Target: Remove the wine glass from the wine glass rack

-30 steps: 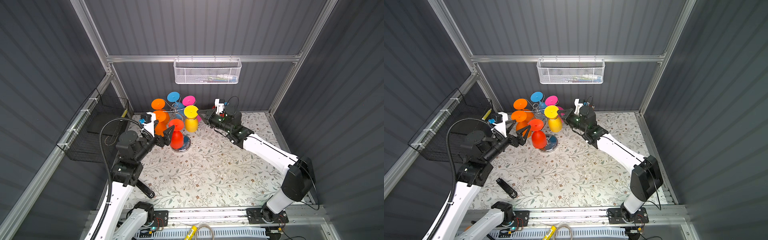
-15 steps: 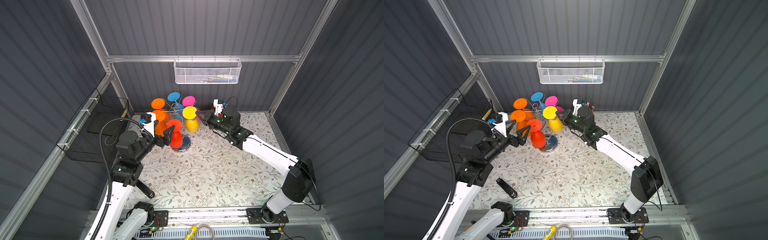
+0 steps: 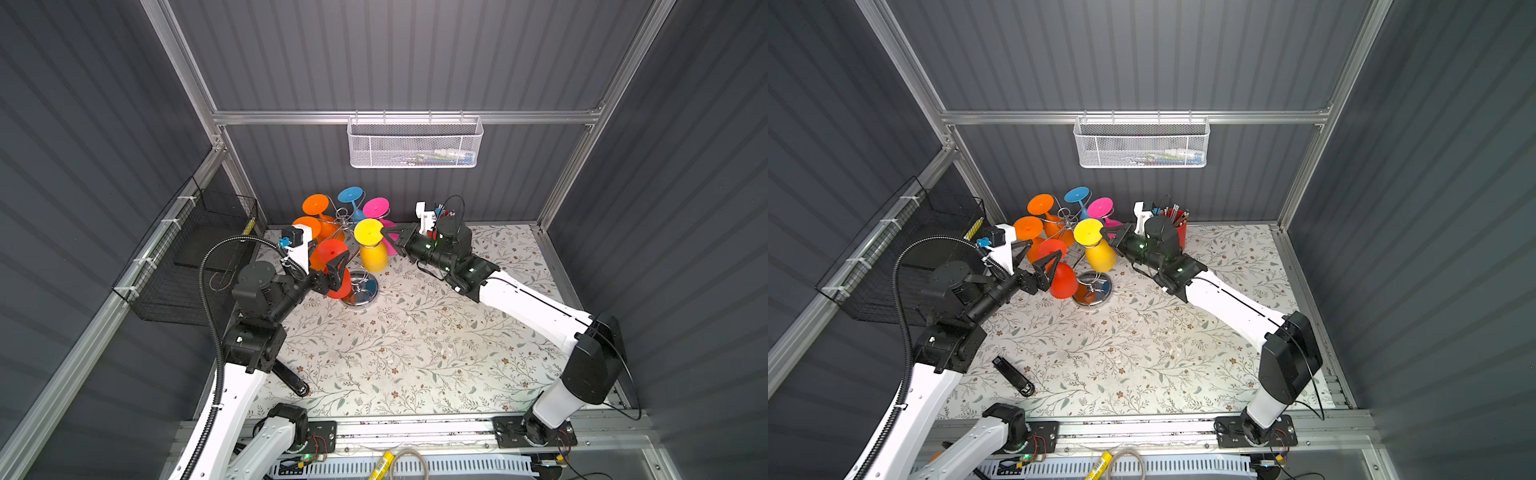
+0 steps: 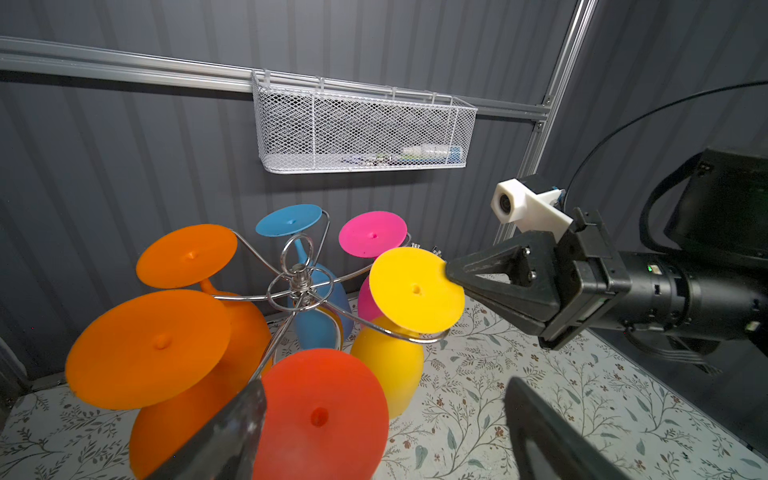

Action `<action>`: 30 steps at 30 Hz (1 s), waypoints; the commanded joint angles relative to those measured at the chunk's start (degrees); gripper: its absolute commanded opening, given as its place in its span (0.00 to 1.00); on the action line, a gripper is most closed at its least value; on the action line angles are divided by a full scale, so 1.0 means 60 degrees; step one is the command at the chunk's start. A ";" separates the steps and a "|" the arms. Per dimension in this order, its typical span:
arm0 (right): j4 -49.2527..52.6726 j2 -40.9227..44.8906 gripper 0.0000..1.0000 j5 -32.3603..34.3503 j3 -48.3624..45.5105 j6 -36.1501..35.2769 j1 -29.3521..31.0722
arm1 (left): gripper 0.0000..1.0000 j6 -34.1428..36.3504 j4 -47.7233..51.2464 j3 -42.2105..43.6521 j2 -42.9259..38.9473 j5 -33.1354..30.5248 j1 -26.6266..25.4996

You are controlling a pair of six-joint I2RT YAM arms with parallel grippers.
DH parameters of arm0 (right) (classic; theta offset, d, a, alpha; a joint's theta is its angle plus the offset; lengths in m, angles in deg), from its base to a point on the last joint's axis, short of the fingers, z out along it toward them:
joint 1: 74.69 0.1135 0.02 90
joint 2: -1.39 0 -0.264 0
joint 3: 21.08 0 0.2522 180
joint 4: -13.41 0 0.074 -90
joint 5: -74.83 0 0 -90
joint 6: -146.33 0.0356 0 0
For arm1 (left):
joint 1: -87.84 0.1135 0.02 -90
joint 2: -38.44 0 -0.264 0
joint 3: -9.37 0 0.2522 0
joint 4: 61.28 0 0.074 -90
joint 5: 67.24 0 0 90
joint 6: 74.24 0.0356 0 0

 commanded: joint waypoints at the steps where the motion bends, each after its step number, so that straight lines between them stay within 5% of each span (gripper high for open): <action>1: -0.0116 0.0171 0.00 0.0039 -0.0013 -0.0192 0.0056 | 0.90 0.0140 -0.0021 0.0119 -0.0141 0.0086 -0.0052; 30: -0.0369 0.1301 0.00 0.0534 -0.1323 -0.0294 0.0694 | 0.90 0.0183 0.0005 0.0170 0.0022 -0.0069 -0.0081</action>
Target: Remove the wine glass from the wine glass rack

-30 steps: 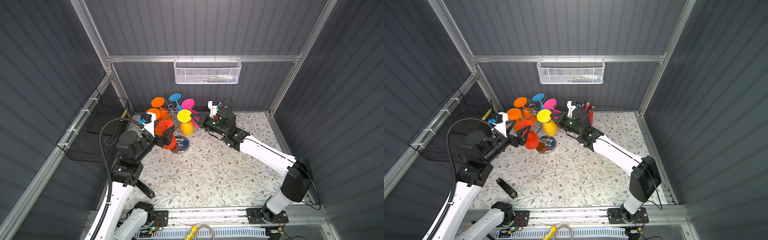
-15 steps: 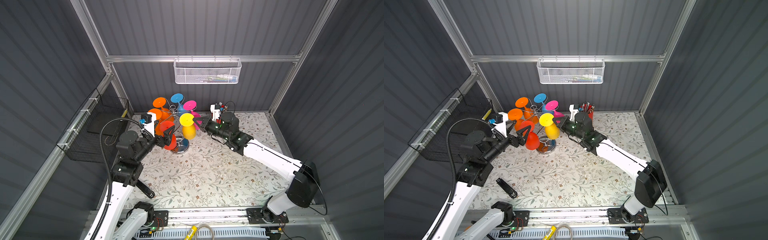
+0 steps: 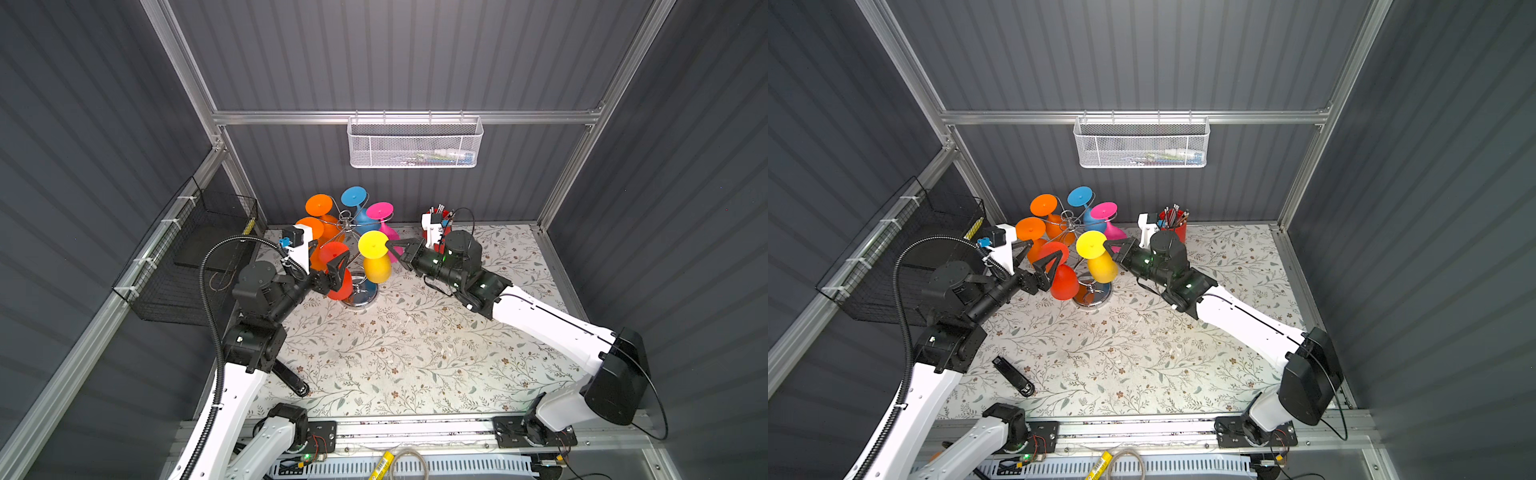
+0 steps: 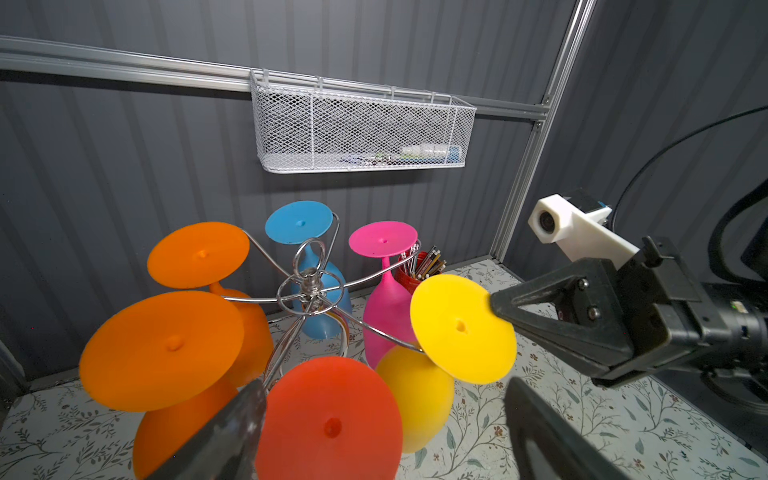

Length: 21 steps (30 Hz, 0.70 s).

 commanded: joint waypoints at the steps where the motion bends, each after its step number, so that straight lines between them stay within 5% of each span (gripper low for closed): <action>1: -0.0355 -0.0133 0.00 0.0043 0.0148 -0.0170 0.0193 | 0.90 0.0185 0.0008 0.0170 -0.0011 -0.0052 -0.0074; 21: -0.0146 -0.1518 0.00 0.0184 0.1883 -0.0083 0.0126 | 0.90 0.0207 0.0049 0.0173 -0.0012 -0.0044 -0.0078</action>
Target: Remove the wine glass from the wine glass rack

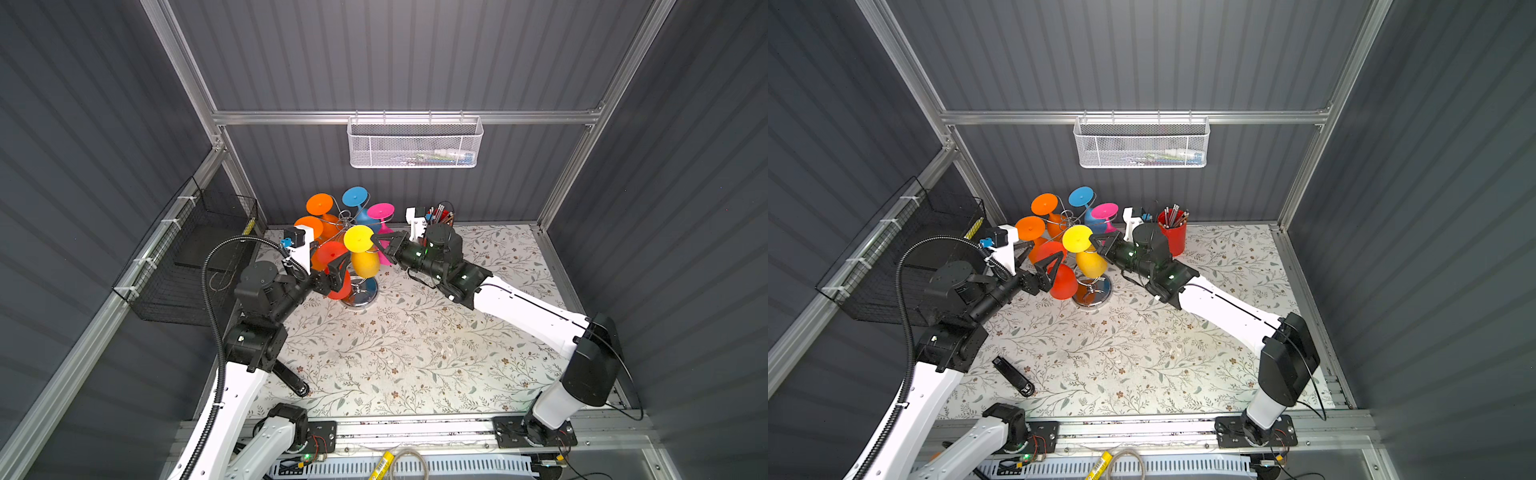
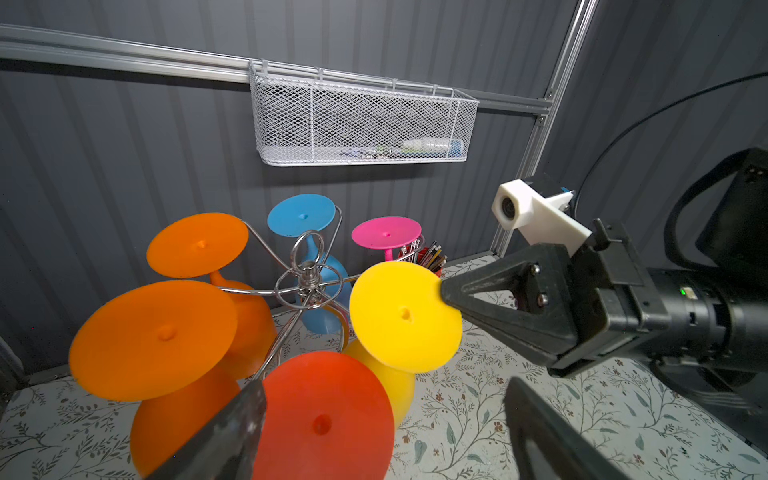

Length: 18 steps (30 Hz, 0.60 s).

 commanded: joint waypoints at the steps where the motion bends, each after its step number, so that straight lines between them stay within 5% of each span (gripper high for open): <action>1: -0.0161 -0.0127 0.00 0.0078 0.0362 -0.0047 -0.0120 | 0.90 0.0214 0.0023 0.0092 -0.0028 -0.0019 -0.0059; 18: -0.0741 0.0677 0.00 0.0122 -0.0760 0.0364 -0.0960 | 0.90 0.0225 0.0104 0.0062 0.0026 -0.0019 -0.0169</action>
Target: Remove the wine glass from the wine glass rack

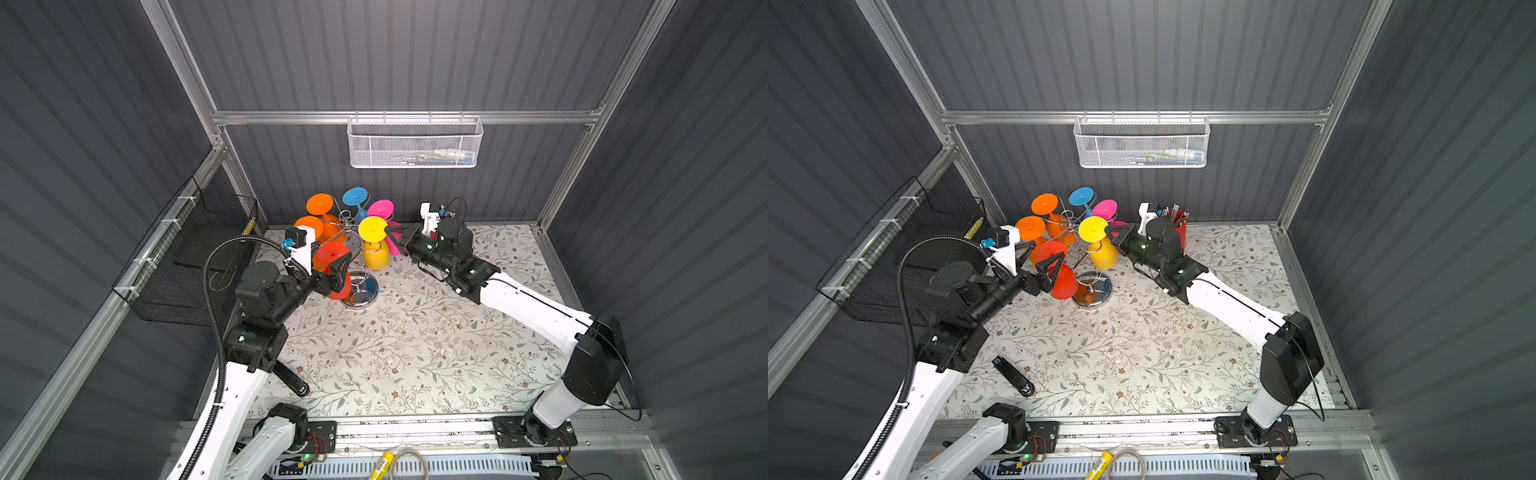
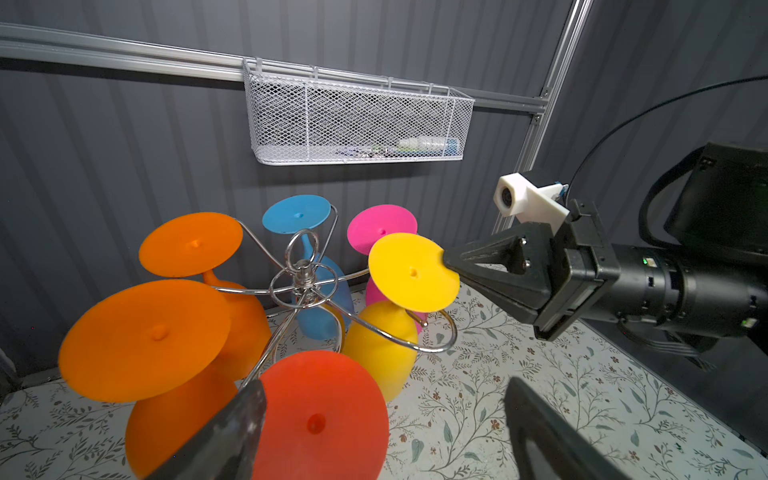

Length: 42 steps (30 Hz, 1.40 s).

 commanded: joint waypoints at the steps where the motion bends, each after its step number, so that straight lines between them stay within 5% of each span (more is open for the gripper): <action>1: -0.0491 0.0516 0.00 0.0088 -0.0327 0.0053 -0.0120 | 0.90 0.0221 0.0104 0.0053 0.0015 -0.0027 -0.0082; 16: -0.0167 0.3040 0.00 0.0301 -0.2813 -0.0559 -0.0581 | 0.89 0.0242 0.0279 -0.0026 0.0284 -0.0473 -0.0516; 30: 0.2873 0.5896 0.00 0.0255 -0.4169 -0.3499 -0.1047 | 0.88 0.0179 0.0788 -0.0752 0.0625 -0.1186 -0.1814; 37: 0.3053 0.6105 0.00 -0.1116 -0.4521 -0.3129 -0.1947 | 0.87 0.2132 0.1276 -0.1150 0.0830 -0.1796 -0.3670; 42: 0.2388 0.6077 0.00 -0.2450 -0.5047 -0.2284 -0.2747 | 0.86 0.3567 0.1810 -0.1609 0.1605 -0.3377 -0.5532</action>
